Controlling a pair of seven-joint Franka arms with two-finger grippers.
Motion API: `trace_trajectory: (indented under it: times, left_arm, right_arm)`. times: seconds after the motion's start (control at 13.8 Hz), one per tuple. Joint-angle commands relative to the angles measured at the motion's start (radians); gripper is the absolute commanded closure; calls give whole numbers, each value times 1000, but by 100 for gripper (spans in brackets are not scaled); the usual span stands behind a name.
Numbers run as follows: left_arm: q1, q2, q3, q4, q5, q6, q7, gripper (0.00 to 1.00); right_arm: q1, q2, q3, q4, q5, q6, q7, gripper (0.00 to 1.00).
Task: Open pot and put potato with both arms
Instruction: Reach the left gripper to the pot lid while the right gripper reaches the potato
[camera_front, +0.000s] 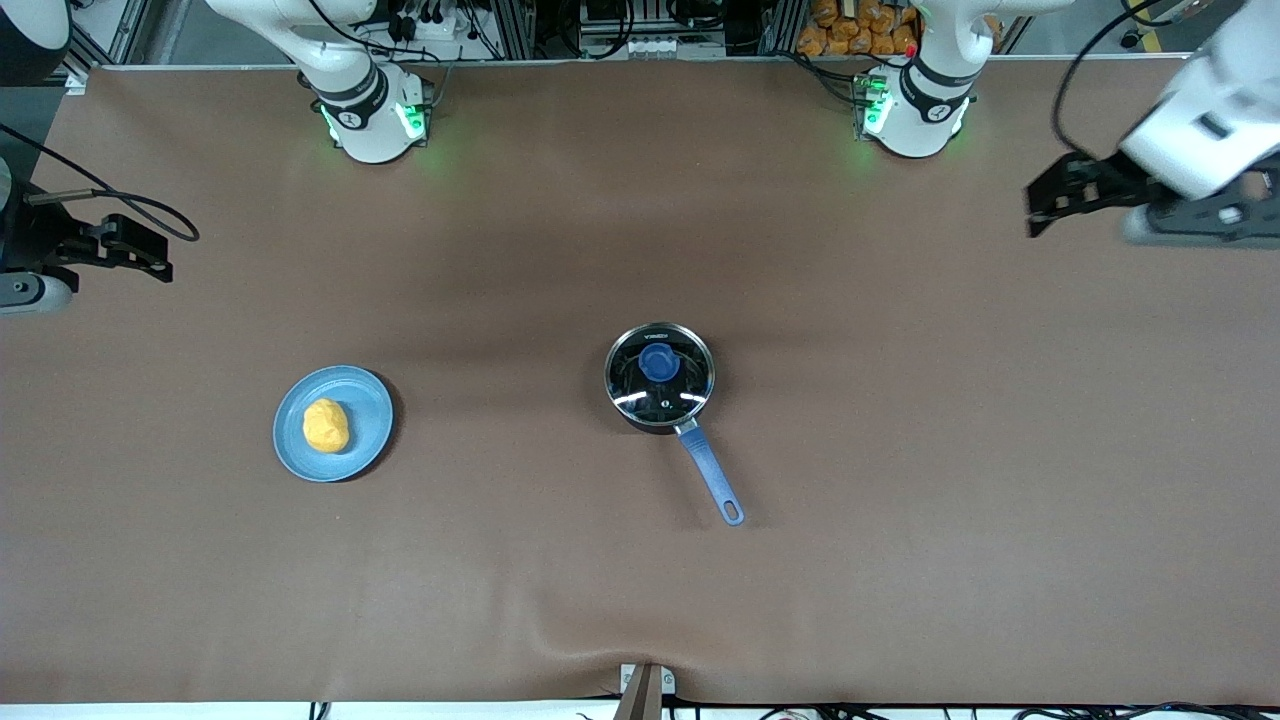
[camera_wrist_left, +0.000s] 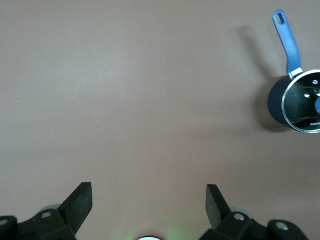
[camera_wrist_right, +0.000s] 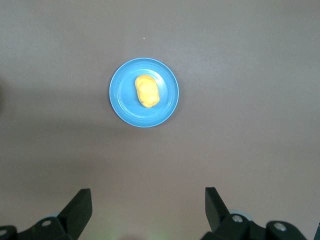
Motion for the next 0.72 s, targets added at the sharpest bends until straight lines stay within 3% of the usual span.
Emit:
trace_trajectory:
  times: [0.0,0.29,0.65]
  left_arm:
    - [-15,67,-78,51,0,-15,-102,0]
    - [-115,217,-125,97,1,49,-126,0]
    - [-331,367,-119,97,23,240,-382,0]
  right_arm:
    - [-9,-2,3,-29,-14,19,-16,0]
    - [-4,102,3,-35,-12,56,-53,0]
    - [-15,159,3,-255,49,289,-96,0]
